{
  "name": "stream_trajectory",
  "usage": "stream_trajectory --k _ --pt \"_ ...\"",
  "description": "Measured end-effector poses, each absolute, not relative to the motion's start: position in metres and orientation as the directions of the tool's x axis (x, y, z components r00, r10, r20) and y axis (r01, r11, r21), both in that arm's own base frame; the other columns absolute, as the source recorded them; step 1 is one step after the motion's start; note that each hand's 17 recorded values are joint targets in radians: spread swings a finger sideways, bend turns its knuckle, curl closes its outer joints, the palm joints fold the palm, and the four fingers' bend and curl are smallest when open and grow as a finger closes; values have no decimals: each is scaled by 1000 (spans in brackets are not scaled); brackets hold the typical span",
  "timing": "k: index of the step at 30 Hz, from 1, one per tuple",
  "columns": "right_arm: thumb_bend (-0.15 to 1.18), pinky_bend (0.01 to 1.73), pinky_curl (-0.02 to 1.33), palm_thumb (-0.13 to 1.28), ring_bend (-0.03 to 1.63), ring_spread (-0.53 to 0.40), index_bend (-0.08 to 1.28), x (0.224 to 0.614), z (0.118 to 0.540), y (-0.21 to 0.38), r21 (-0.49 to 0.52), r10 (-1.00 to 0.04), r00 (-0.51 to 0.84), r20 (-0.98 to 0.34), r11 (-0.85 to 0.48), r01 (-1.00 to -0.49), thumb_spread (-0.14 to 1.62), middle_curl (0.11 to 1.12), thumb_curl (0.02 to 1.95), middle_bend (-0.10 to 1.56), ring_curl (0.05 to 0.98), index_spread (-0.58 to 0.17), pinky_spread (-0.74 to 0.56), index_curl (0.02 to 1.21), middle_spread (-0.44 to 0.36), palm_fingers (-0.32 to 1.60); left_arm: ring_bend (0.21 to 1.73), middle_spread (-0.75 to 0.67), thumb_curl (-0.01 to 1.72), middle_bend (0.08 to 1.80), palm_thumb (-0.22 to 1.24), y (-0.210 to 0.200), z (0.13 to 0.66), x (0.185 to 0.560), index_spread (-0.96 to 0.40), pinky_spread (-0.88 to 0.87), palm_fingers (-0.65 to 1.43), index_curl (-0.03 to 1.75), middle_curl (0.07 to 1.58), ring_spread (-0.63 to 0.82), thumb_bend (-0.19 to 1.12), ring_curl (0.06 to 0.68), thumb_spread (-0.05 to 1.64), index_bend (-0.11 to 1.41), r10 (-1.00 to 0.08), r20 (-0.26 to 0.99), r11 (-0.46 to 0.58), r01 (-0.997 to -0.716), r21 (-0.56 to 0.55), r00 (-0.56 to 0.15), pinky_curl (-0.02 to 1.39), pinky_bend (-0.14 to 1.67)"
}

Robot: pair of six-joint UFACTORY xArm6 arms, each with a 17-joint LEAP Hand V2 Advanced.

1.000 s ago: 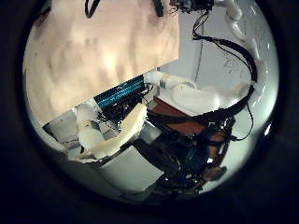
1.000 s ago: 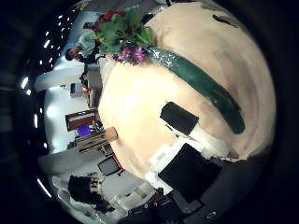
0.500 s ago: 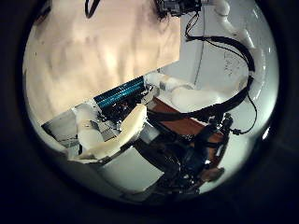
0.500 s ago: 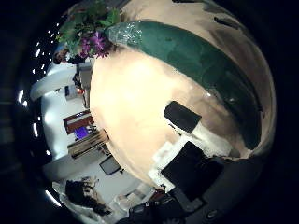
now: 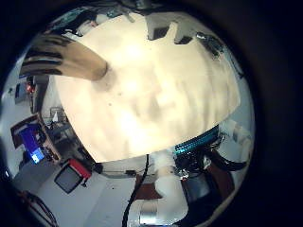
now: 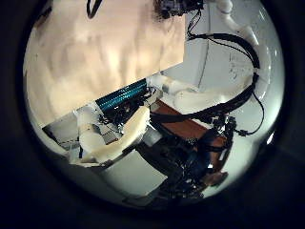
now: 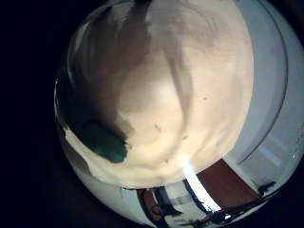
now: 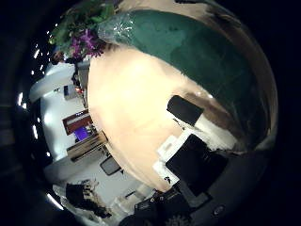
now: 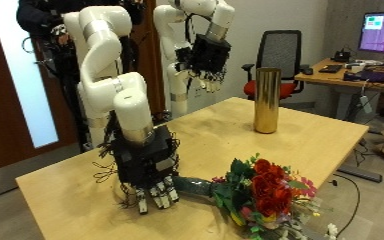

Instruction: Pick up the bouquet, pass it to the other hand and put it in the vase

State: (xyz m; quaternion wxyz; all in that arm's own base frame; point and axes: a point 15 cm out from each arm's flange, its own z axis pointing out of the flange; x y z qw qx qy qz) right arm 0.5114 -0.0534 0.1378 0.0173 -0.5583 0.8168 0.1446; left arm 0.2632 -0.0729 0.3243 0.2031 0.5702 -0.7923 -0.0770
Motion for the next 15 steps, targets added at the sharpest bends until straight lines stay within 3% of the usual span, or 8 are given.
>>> stream_trajectory --k 12,15 --pt "-20 493 71 695 832 -115 200 514 131 -42 262 -915 -358 -186 305 -916 978 403 405 534 183 -180 40 374 4 568 464 225 305 288 427 -73 326 266 139 506 154 286 359 489 -28 206 952 157 -934 234 339 -872 354 -268 319 210" --pt "-16 532 44 752 902 -187 211 510 131 -37 280 -918 -352 -184 294 -914 960 422 420 590 194 -231 -57 386 -64 796 467 233 305 283 427 -73 326 266 139 506 151 285 359 489 -28 206 952 156 -935 234 337 -873 352 -267 320 213"
